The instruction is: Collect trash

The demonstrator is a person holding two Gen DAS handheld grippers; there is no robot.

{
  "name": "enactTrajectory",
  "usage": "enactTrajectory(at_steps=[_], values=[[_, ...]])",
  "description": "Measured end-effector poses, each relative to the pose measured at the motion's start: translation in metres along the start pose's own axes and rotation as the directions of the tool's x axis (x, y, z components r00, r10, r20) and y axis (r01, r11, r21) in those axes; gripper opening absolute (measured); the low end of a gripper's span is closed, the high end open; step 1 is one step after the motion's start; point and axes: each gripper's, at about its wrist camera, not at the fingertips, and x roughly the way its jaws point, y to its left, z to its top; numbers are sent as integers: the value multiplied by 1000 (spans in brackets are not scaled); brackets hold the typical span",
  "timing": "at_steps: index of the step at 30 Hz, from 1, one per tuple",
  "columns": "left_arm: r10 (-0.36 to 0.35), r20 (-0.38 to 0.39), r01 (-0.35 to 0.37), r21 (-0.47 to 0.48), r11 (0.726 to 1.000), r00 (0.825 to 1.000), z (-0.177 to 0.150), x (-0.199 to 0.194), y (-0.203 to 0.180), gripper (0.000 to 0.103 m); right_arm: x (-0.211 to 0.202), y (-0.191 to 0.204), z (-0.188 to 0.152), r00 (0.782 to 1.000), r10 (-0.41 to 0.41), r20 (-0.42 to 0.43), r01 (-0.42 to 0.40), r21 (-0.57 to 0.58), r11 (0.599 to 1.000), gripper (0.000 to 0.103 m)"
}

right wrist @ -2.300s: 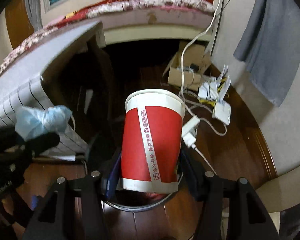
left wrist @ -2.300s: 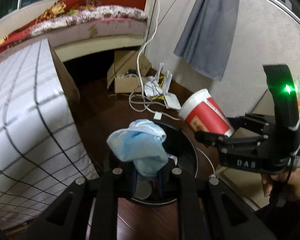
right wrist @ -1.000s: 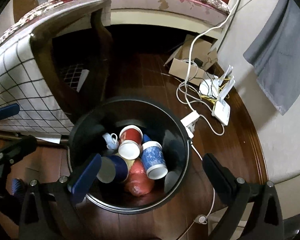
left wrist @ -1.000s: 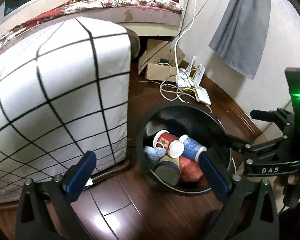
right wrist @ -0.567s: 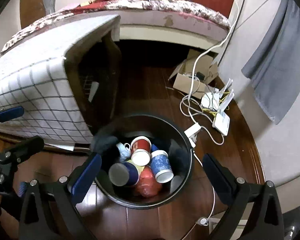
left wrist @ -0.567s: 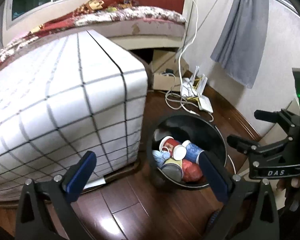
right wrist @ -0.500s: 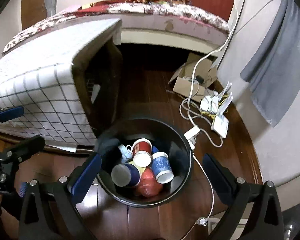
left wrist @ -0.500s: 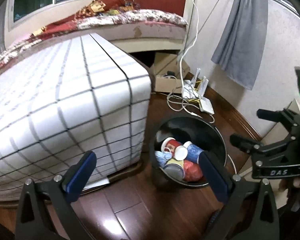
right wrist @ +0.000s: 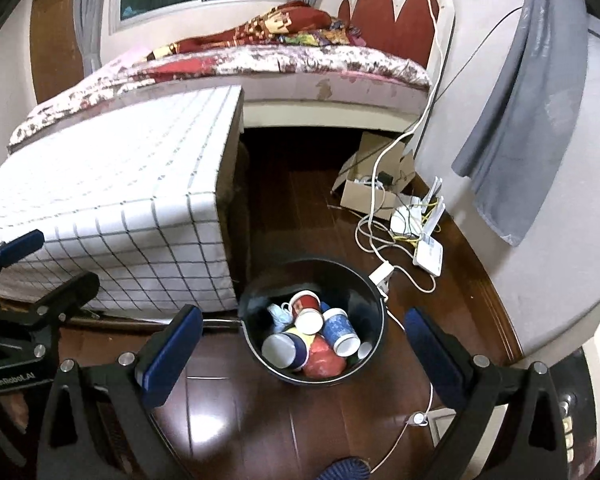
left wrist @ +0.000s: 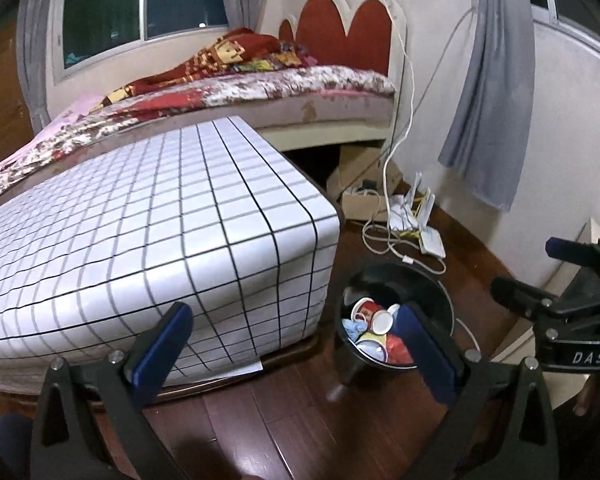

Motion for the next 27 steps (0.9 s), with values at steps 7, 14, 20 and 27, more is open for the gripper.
enactTrajectory(at_steps=[7,14,20,27], values=[[-16,63,16,-7,1000,998,9,-44,10,102,-48,14,6,998,-15,68,13,25,1000,102],[-32,134,34,-14,999,990,11,-86,15,102,-97,27,5,988,-27,153,23,24,999,102],[-37,185,41,-18,999,982,15,-100,16,102,-109,30,10,983,-29,179,27,15,1000,102],[-29,211,34,-19,999,977,18,-103,17,102,-116,31,14,978,-30,205,28,16,999,102]])
